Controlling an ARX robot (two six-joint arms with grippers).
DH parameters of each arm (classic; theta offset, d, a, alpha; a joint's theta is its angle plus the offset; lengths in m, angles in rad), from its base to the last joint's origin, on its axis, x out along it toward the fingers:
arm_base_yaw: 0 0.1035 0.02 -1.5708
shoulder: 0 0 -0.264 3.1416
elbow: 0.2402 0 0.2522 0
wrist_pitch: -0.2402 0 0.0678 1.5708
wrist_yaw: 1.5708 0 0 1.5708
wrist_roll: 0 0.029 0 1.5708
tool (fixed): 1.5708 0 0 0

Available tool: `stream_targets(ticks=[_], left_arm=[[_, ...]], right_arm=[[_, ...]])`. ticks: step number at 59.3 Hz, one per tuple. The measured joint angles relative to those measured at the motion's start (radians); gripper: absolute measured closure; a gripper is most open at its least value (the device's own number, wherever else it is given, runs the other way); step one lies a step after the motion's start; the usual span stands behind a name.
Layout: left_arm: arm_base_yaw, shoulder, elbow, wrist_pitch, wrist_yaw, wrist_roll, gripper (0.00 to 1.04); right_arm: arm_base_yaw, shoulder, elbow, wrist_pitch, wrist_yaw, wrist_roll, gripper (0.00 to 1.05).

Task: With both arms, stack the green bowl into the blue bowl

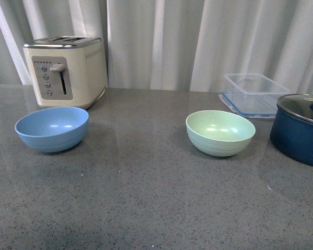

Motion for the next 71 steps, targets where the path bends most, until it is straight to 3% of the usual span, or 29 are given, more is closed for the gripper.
stream_targets(ticks=[24, 55, 71], left_arm=[[0.037, 0.336, 0.24, -0.086, 0.044, -0.087, 0.07], [0.003, 0.598, 0.428, -0.144, 0.062, -0.14, 0.07], [-0.016, 0.663, 0.511, -0.214, 0.05, -0.146, 0.47]], right_arm=[[0.0, 0.0, 0.0, 0.0, 0.0, 0.0, 0.1], [0.0, 0.0, 0.0, 0.0, 0.0, 0.0, 0.1], [0.0, 0.0, 0.0, 0.0, 0.0, 0.0, 0.1]])
